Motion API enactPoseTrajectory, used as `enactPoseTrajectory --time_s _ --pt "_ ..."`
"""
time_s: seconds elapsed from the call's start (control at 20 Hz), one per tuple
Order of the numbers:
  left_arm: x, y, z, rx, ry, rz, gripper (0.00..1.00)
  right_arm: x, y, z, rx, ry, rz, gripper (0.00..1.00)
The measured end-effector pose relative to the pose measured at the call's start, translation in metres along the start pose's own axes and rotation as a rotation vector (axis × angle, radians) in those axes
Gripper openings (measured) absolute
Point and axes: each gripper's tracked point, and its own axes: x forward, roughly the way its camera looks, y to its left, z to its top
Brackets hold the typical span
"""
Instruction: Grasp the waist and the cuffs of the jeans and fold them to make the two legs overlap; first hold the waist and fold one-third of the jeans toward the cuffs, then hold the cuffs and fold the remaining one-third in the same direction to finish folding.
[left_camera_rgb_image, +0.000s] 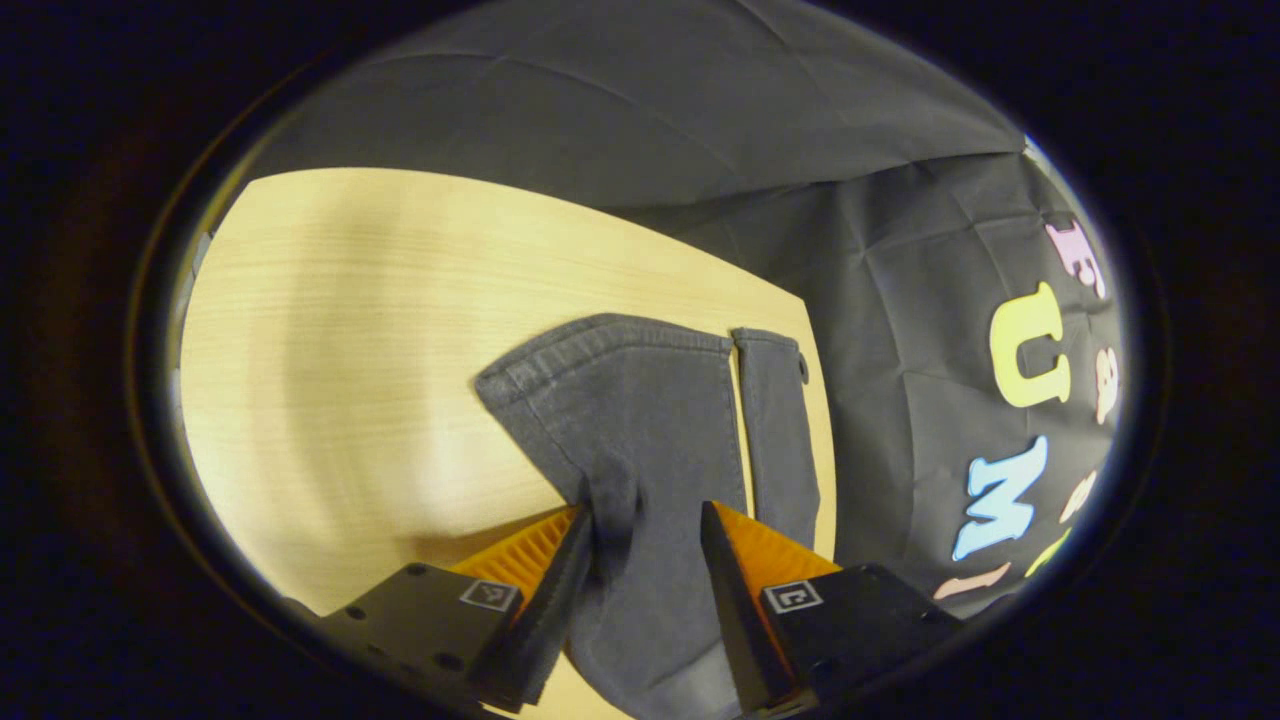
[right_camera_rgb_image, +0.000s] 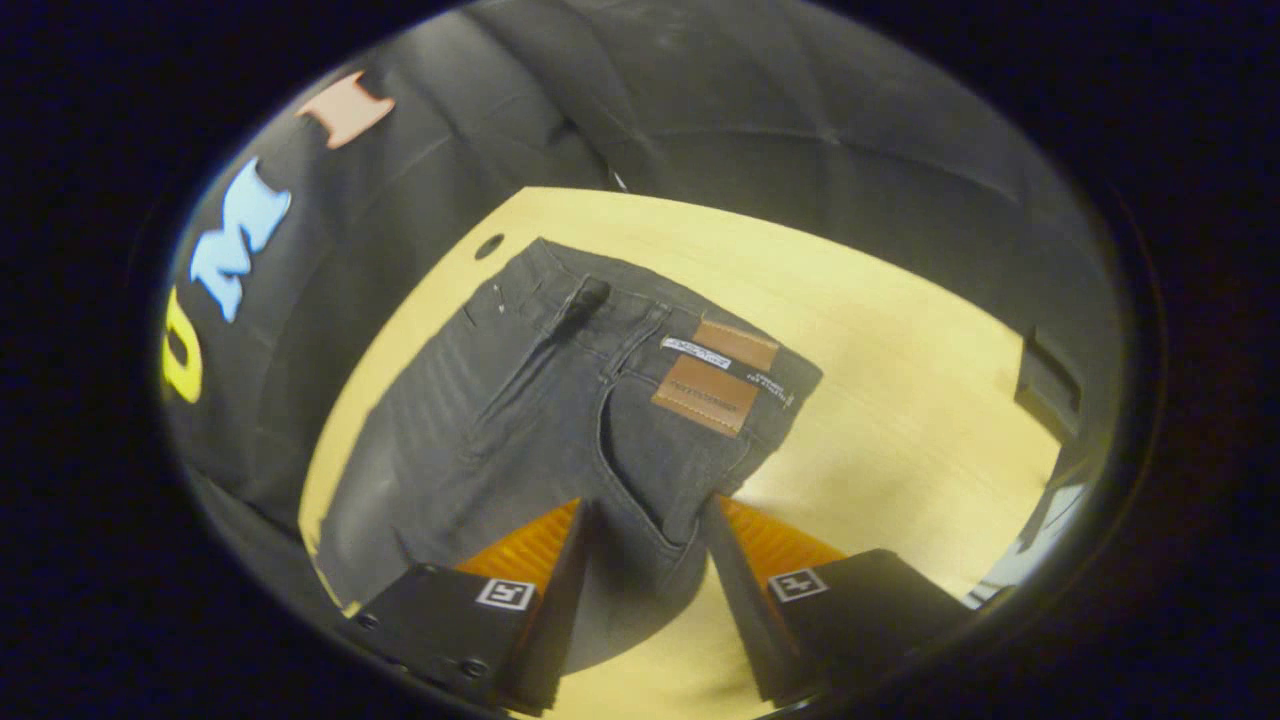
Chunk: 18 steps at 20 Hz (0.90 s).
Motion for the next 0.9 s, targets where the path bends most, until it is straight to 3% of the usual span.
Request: enactPoseTrajectory --time_s 0.05,0.15,0.2,0.25,0.35,0.4,0.65,0.7,0.75,0.9 --pt "0.001 0.004 0.0 -0.008 0.001 0.012 0.7 0.001 -0.002 -0.001 -0.054 0.003 -0.044 0.56" --pt "0.002 0.01 0.0 -0.033 0.009 0.025 0.53 0.004 -0.004 -0.002 -0.121 0.0 -0.098 0.49" --pt "0.001 0.012 -0.001 -0.042 0.022 0.025 0.39 0.005 -0.003 -0.002 -0.144 0.0 -0.1 0.46" --pt "0.0 0.013 -0.002 -0.044 0.026 0.02 0.33 0.007 0.003 -0.001 -0.137 0.0 -0.067 0.43" --pt "-0.003 0.017 -0.004 -0.032 0.029 0.047 0.29 0.007 0.008 0.001 -0.094 0.011 -0.029 0.19" --pt "-0.001 0.016 -0.004 -0.016 0.023 0.062 0.15 0.006 0.007 -0.001 -0.073 0.021 0.006 0.14" --pt "0.002 0.016 -0.01 0.076 0.053 0.156 0.15 0.005 0.007 0.001 0.132 0.156 0.228 0.07" --pt "0.003 0.02 -0.008 0.065 0.048 0.198 0.16 0.003 0.009 0.001 0.158 0.182 0.256 0.05" --pt "0.0 0.014 -0.007 0.037 0.05 0.188 0.08 -0.001 0.01 0.003 0.171 0.198 0.279 0.05" --pt "-0.011 0.002 -0.003 -0.055 0.05 0.175 0.08 -0.016 0.017 0.009 0.159 0.253 0.339 0.04"
